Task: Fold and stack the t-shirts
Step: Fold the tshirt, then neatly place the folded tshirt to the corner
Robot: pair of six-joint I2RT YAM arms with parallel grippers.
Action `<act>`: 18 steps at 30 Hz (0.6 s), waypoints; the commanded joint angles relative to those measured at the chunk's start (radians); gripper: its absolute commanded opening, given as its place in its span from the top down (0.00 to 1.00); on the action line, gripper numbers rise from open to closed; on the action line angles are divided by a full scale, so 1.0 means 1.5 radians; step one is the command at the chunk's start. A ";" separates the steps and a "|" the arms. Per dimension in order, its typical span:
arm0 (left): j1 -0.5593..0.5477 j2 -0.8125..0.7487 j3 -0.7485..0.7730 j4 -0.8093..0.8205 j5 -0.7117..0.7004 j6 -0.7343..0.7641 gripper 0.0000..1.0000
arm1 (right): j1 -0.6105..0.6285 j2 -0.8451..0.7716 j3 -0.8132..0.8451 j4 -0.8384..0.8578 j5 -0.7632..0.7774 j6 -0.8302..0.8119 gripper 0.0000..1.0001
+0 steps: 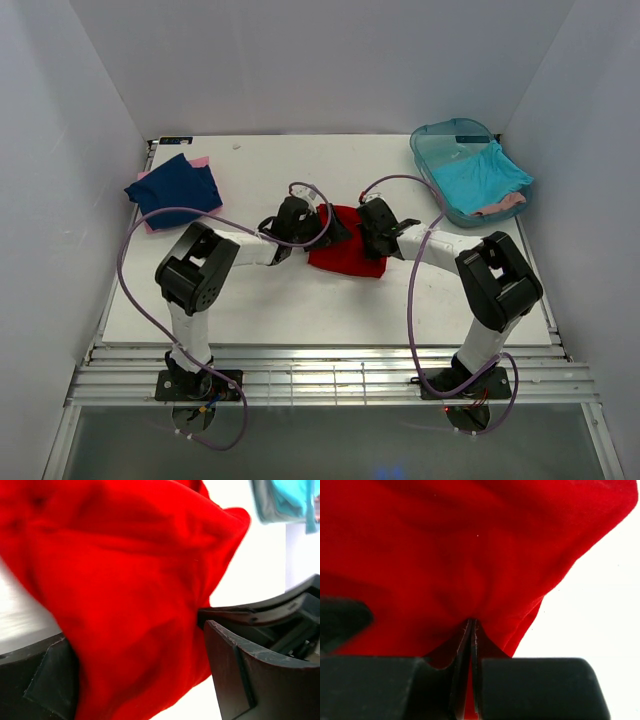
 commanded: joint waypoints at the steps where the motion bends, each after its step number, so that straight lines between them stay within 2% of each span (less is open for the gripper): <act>1: -0.037 0.031 -0.003 -0.045 -0.001 -0.027 0.02 | 0.002 0.009 0.000 0.007 0.008 0.003 0.92; 3: -0.039 0.038 0.003 -0.045 -0.001 -0.025 0.04 | 0.001 0.011 0.002 0.007 0.009 0.002 0.92; 4: -0.039 0.046 0.005 -0.045 0.003 -0.021 0.08 | 0.001 0.012 0.002 0.007 0.009 0.003 0.92; 5: -0.039 0.051 0.014 -0.045 0.003 -0.017 0.29 | 0.001 0.011 0.002 0.008 0.009 0.002 0.92; 7: -0.039 0.065 0.021 -0.046 0.006 -0.014 0.49 | 0.001 0.013 0.006 0.006 0.007 0.004 0.92; 8: -0.039 0.070 0.026 -0.048 0.004 -0.010 0.68 | 0.001 0.014 0.008 0.004 0.006 0.004 0.92; 9: -0.039 0.074 0.035 -0.057 -0.002 -0.006 0.77 | 0.001 0.016 0.013 -0.004 0.007 0.006 0.91; 10: -0.038 0.075 0.038 -0.062 -0.011 -0.004 0.86 | 0.002 0.015 0.019 -0.007 0.010 0.006 0.87; 11: -0.037 0.071 0.039 -0.067 -0.033 0.002 1.00 | 0.001 0.014 0.022 -0.012 0.013 0.007 0.76; 13: -0.036 0.054 0.050 -0.104 -0.068 0.022 1.00 | 0.001 -0.002 0.029 -0.025 0.027 0.006 0.69; 14: -0.035 0.027 0.057 -0.126 -0.123 0.050 1.00 | 0.003 -0.010 0.029 -0.029 0.033 0.005 0.66; 18: -0.018 -0.050 0.103 -0.278 -0.253 0.133 1.00 | 0.003 -0.068 0.036 -0.047 0.051 -0.010 0.64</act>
